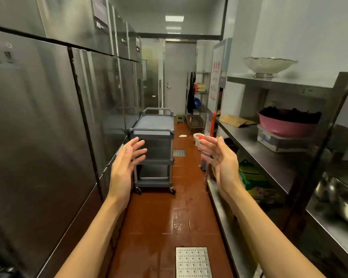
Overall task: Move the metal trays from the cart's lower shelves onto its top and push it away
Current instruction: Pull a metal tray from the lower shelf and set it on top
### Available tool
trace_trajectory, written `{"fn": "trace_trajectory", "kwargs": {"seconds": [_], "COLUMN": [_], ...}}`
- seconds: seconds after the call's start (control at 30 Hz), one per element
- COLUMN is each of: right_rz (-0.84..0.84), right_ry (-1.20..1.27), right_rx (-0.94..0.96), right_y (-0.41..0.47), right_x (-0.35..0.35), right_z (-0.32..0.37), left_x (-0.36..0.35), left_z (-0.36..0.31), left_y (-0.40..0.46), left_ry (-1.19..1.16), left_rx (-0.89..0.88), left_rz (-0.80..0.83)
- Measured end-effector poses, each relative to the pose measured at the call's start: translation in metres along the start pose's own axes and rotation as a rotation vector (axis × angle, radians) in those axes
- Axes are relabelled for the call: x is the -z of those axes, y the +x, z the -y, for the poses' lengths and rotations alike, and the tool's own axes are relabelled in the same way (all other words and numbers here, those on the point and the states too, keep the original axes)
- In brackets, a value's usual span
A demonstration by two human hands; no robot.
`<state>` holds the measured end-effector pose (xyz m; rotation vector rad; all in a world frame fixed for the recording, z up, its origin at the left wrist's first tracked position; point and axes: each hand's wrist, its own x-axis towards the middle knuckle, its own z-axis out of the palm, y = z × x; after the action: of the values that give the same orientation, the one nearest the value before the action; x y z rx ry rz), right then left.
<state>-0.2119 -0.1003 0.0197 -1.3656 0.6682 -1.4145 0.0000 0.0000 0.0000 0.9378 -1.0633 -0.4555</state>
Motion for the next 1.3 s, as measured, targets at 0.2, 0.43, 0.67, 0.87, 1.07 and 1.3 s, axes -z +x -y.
{"fn": "trace_trajectory", "kwargs": {"seconds": [0.2, 0.43, 0.67, 0.87, 1.07, 1.3], "right_rz": [0.014, 0.009, -0.062, -0.104, -0.117, -0.003], "right_ry": [-0.005, 0.022, 0.005, 0.016, -0.029, -0.020], "right_rx": [-0.037, -0.072, -0.102, -0.123, -0.128, -0.115], "right_y": [0.086, 0.193, 0.338, 0.471, 0.598, 0.775], "right_x": [0.024, 0.039, 0.034, 0.027, 0.040, 0.048], "right_z": [-0.035, -0.114, -0.209, -0.263, -0.332, -0.415], "left_x": [-0.025, -0.048, -0.047, -0.070, -0.104, -0.142], "left_z": [0.045, 0.145, 0.272, 0.358, 0.458, 0.553], "left_y": [0.059, 0.140, 0.271, 0.412, 0.519, 0.652], "left_ry": [0.027, 0.048, 0.009, 0.008, -0.012, 0.019], "left_rx": [0.019, 0.038, 0.097, 0.152, 0.175, 0.163], "left_rz": [-0.110, -0.116, -0.138, -0.077, -0.025, -0.172]}}
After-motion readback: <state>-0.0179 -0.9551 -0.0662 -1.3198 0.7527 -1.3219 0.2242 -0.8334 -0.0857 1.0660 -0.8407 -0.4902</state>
